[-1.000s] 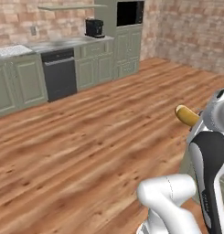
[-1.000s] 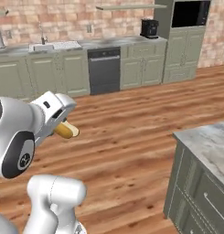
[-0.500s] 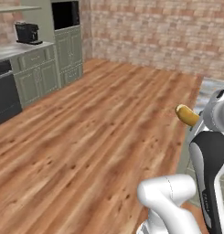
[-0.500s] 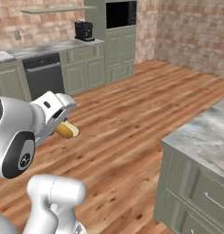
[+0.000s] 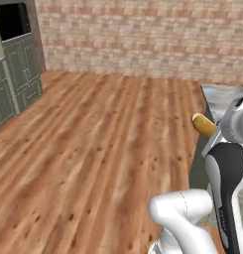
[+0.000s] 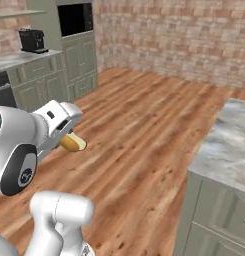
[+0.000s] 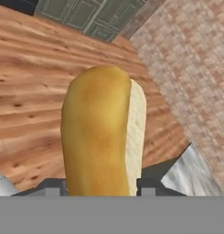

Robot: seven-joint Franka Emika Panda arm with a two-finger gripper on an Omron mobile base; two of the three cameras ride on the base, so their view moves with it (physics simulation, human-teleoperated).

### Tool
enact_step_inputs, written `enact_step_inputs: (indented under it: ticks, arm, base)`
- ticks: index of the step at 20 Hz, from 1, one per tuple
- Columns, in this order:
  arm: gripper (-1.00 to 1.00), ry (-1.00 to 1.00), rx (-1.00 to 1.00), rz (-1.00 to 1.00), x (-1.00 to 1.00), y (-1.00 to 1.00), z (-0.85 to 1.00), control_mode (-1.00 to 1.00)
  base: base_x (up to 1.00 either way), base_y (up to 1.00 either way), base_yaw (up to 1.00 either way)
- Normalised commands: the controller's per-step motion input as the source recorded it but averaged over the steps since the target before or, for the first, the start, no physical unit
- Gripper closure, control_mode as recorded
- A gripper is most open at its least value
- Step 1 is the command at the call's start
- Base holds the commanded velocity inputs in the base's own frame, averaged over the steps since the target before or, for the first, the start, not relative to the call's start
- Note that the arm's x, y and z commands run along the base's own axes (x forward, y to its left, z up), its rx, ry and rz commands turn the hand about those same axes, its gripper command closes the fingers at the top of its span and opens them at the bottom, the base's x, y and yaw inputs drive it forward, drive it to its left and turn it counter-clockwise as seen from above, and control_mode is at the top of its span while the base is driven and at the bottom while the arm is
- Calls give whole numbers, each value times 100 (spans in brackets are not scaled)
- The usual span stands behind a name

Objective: Move the hot dog bun to the plate on the dining table and place the condiment next to that plate. Then navigate to the fridge and take the sausage and place it on the plate as well.

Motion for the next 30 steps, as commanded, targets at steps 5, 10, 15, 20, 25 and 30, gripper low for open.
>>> enact_step_inputs:
  ticks: [5, 10, 15, 20, 25, 30]
  arm:
    - [100, 0, 0, 0, 0, 0, 0, 100]
    - [100, 0, 0, 0, 0, 0, 0, 100]
    - [100, 0, 0, 0, 0, 0, 0, 100]
    - [100, 0, 0, 0, 0, 0, 0, 100]
    - [100, 0, 0, 0, 0, 0, 0, 100]
    - [100, 0, 0, 0, 0, 0, 0, 100]
  base:
    - [100, 74, -50]
    - [98, 81, -50]
    - [98, 80, -50]
    - [100, 79, -45]
    - [100, 81, -44]
    - [100, 81, -44]
